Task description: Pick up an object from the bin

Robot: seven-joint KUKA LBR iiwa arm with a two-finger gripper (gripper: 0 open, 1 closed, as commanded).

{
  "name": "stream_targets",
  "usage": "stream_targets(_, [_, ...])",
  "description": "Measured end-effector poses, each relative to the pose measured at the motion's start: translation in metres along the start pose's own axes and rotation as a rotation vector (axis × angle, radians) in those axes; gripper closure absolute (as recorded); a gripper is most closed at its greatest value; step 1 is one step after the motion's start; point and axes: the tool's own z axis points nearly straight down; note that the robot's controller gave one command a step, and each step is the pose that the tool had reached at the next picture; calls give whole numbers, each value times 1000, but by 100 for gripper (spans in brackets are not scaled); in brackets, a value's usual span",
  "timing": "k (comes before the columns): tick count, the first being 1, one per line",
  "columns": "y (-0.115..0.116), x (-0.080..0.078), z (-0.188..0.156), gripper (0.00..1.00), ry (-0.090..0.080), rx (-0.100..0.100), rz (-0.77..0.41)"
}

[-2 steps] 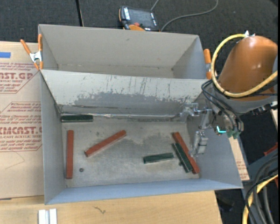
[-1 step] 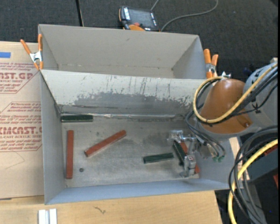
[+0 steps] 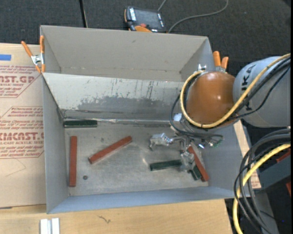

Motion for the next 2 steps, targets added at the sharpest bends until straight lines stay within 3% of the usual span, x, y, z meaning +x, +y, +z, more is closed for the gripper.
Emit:
stream_targets(1, [0,1,0,100,1,-1,2])
stream_targets(2, [12,27,-194,100,-3,8,-14])
